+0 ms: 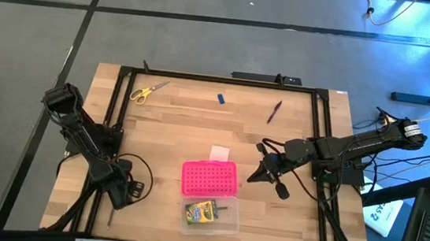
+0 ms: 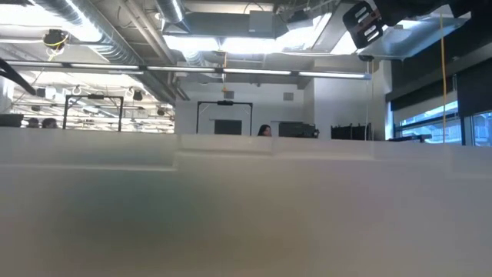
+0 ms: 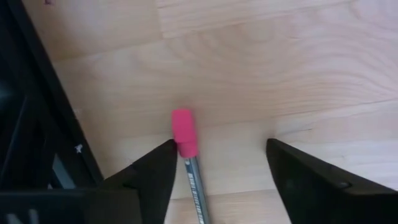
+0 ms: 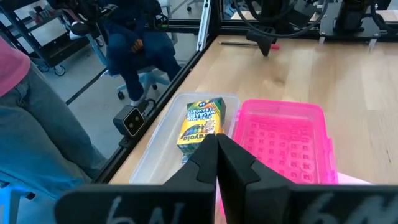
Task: Pack school essentials
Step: Put the pink pencil into the pink supply box
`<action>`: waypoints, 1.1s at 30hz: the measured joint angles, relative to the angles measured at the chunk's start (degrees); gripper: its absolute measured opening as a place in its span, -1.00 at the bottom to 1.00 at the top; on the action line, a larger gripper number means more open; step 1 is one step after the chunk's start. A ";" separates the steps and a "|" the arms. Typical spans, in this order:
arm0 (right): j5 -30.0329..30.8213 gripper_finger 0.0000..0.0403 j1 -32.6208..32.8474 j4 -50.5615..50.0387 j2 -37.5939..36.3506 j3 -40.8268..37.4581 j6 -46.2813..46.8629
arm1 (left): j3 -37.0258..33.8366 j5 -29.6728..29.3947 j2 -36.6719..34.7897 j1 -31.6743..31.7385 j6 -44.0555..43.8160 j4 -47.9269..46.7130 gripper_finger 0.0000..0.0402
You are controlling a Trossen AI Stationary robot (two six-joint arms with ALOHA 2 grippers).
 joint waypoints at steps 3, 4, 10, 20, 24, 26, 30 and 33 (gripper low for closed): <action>0.00 -0.97 -0.01 0.00 0.00 0.00 0.00 | -0.04 -0.26 0.01 0.00 -0.01 0.04 0.02; 0.00 -0.97 -0.01 -0.02 0.00 0.00 0.00 | -0.04 -0.33 0.01 0.02 -0.01 0.08 -0.03; 0.00 -0.97 0.00 -0.04 0.00 0.00 0.01 | -0.04 -0.28 0.05 0.02 0.92 0.14 -0.28; -0.01 -0.97 0.00 -0.09 0.00 0.00 0.02 | -0.09 0.50 0.07 -0.02 0.95 -0.20 -0.59; -0.02 -0.97 0.01 -0.11 0.00 0.00 0.02 | -0.09 0.63 0.07 -0.02 0.95 -0.31 -0.69; -0.02 -0.97 0.01 -0.13 0.00 0.00 0.02 | -0.09 0.72 0.07 -0.02 0.95 -0.36 -0.73; -0.04 -0.97 0.01 -0.17 0.00 0.00 0.02 | -0.09 0.08 0.07 -0.07 0.93 -0.42 -0.80; -0.07 -0.97 0.01 -0.17 0.00 0.00 0.37 | -0.09 -0.72 0.07 -0.11 0.93 -0.46 -0.85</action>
